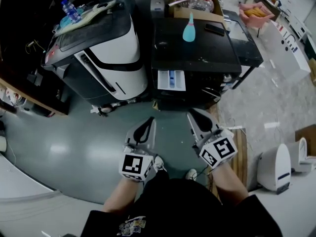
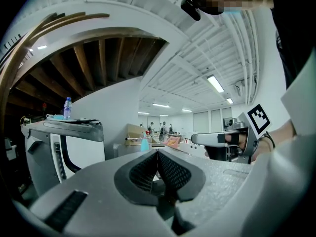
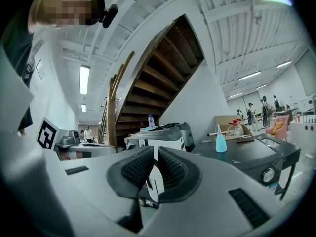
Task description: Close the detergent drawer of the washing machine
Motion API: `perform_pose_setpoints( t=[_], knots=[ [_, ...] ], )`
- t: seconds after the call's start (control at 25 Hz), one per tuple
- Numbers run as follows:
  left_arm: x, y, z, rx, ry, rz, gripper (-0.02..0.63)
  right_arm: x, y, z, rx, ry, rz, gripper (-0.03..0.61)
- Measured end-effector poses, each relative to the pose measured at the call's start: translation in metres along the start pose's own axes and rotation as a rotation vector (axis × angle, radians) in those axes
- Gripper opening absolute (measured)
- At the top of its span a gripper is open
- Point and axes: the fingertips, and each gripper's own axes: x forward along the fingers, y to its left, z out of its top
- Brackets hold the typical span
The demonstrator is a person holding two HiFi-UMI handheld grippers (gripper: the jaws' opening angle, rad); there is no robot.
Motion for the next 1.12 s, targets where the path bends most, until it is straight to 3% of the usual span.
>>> perform_pose_setpoints(
  t=[0.52, 0.88, 1.12],
  knots=[
    [0.008, 0.062, -0.012, 0.024, 0.003, -0.081, 0.012, 0.059, 0.018, -0.018, -0.003, 0.011, -0.066, 0.141],
    [0.010, 0.072, -0.018, 0.030, 0.004, -0.161, 0.174, 0.071, 0.022, -0.024, -0.024, 0.023, -0.138, 0.232],
    [0.011, 0.062, -0.018, 0.035, -0.007, -0.204, 0.205, 0.067, 0.018, -0.028, -0.042, 0.039, -0.177, 0.267]
  ],
)
